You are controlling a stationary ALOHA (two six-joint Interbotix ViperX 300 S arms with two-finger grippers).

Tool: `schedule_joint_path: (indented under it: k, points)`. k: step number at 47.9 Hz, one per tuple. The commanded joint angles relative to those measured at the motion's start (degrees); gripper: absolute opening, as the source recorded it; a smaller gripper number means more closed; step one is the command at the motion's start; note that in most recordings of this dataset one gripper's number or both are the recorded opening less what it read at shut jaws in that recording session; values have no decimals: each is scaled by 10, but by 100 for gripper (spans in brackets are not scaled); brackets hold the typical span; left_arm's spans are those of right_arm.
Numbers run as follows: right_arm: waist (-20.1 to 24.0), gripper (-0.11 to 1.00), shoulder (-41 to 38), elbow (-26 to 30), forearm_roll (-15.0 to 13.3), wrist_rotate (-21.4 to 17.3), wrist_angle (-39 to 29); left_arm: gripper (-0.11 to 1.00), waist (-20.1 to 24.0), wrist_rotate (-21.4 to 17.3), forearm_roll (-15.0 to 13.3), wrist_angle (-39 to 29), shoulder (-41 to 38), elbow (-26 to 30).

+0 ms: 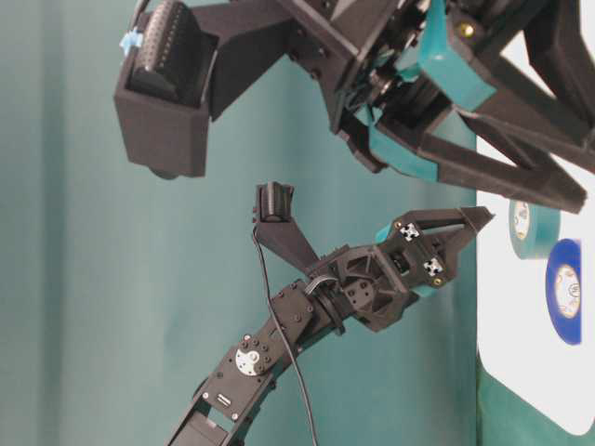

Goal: Put the tape alternately from left to right into the white case.
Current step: 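Lower the teal roll into the tray's upper area and release, then withdraw the left gripper from the tray back to the left side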

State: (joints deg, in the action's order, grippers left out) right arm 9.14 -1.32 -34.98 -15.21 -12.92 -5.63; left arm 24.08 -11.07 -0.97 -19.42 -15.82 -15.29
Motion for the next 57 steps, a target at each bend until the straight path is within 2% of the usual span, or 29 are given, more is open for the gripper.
schedule_joint_path:
  k: [1,20,57]
  points:
    - [1,50,11,6,-1,-1,6,62,-2,2,-2,4,28,6]
    - [2,50,11,2,-1,-1,5,62,-24,2,-2,4,64,-18]
    - [1,50,11,1,-1,-1,12,61,-111,7,-3,4,192,-162]
